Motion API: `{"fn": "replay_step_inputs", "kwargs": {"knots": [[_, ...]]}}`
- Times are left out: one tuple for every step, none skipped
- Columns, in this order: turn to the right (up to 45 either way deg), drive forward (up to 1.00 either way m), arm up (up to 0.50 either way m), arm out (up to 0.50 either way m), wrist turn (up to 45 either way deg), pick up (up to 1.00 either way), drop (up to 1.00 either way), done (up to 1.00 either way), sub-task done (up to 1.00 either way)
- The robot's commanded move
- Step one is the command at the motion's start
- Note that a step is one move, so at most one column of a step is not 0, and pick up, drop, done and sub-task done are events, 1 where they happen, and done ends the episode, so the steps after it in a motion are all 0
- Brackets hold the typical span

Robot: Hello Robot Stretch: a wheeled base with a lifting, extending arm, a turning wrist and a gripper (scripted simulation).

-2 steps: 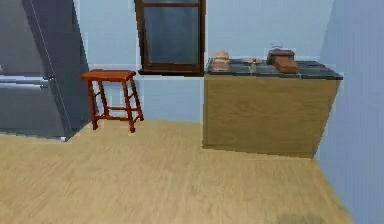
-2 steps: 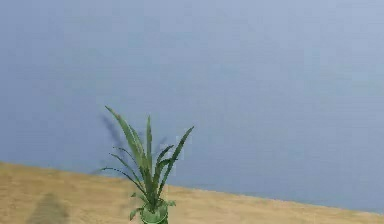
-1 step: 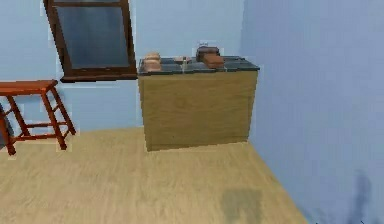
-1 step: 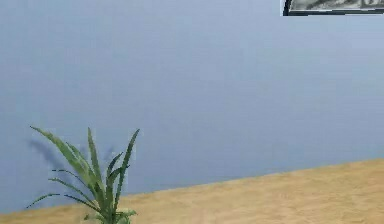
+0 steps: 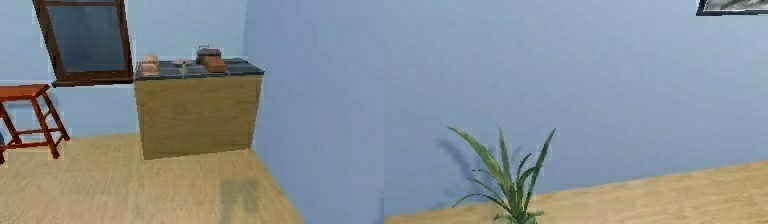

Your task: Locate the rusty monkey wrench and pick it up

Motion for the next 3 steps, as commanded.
{"fn": "replay_step_inputs", "kwargs": {"knots": [[-6.0,0.00,0.00,0.00,0.0,0.00,0.00,0.00,0.00],[0.0,0.55,0.00,0.00,0.0,0.00,0.00,0.00,0.00],[15.0,0.00,0.00,0.00,0.0,0.00,0.00,0.00,0.00]]}}
